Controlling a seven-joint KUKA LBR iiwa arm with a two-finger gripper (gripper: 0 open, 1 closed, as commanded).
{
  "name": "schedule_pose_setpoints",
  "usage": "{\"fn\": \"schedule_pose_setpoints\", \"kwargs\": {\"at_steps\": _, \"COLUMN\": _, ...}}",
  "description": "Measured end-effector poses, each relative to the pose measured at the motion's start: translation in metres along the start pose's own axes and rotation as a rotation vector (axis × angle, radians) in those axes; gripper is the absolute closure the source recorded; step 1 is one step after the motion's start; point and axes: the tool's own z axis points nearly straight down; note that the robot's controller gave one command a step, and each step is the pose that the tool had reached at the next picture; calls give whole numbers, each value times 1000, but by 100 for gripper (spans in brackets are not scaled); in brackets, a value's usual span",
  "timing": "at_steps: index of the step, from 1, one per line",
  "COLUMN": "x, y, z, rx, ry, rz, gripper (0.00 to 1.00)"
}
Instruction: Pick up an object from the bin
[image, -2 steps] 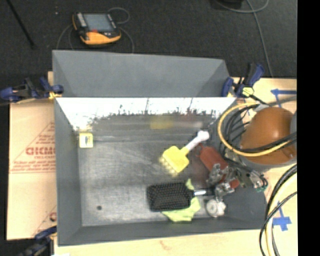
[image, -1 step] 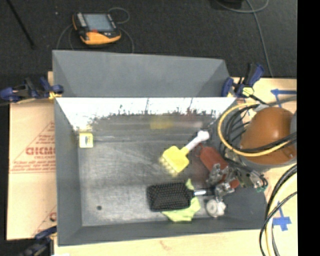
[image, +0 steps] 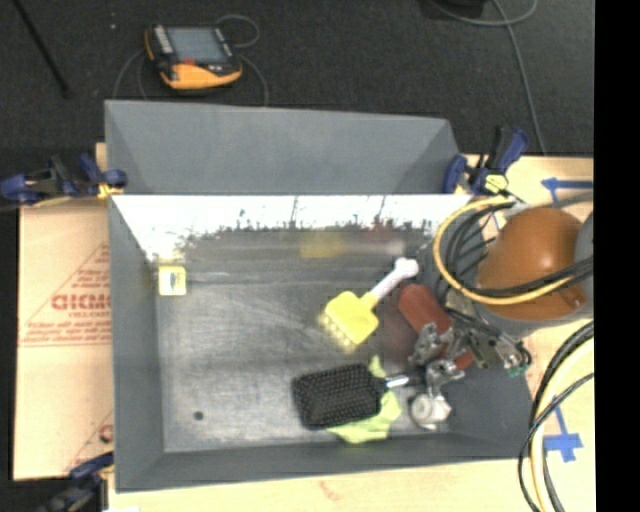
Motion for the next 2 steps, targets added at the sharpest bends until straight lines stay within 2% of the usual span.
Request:
{"fn": "schedule_pose_setpoints", "kwargs": {"at_steps": 1, "x": 4, "y": 4, "z": 8, "rx": 9, "ry": -11, "rz": -49, "gripper": 100}}
{"fn": "schedule_pose_setpoints", "kwargs": {"at_steps": 2, "x": 12, "y": -2, "z": -23, "rx": 13, "ry": 10, "rz": -108, "gripper": 100}}
